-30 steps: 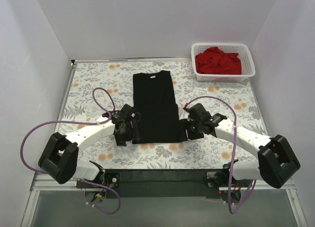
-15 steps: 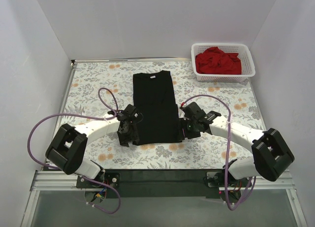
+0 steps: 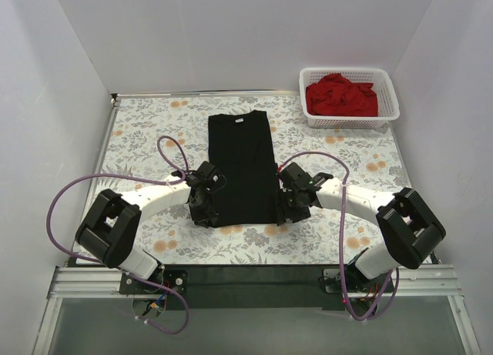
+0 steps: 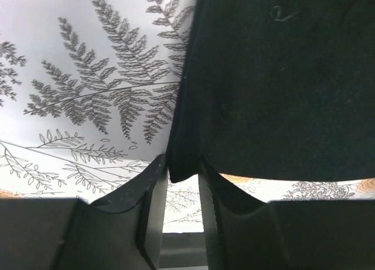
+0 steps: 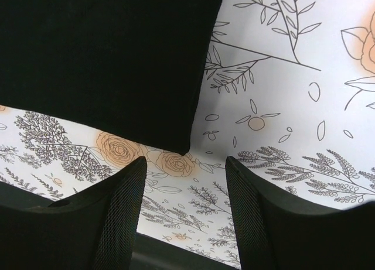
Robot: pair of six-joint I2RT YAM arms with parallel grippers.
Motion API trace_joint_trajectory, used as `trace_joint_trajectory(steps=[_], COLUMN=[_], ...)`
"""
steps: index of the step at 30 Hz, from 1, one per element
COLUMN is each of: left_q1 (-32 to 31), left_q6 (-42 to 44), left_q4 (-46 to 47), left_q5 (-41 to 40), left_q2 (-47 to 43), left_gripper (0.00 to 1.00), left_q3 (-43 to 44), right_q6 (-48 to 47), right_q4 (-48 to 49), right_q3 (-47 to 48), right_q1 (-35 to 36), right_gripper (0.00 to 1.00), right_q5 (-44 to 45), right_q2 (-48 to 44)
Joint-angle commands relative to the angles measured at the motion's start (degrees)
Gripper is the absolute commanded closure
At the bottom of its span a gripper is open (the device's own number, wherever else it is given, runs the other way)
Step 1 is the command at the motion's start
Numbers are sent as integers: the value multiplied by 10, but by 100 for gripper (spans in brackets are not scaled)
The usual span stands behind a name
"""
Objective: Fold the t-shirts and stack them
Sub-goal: Fold the tshirt
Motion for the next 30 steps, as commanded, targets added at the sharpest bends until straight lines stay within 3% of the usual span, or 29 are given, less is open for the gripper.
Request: trace_joint_trajectory(steps=[1, 14, 30], left_q1=[-5, -5, -5], left_q6=[9, 15, 19], left_q4=[1, 11, 15], left_q5=[-5, 1, 22], left_q2=[17, 13, 0], left_gripper=[75, 92, 95], left_q3=[-14, -19, -20], right_q6=[6, 10, 13], right_q4=[-9, -12, -21], right_q3=[32, 57, 70], right_q1=[10, 17, 34], right_gripper=[47, 49, 57], right_q5=[14, 30, 48], right_q2=[4, 25, 88])
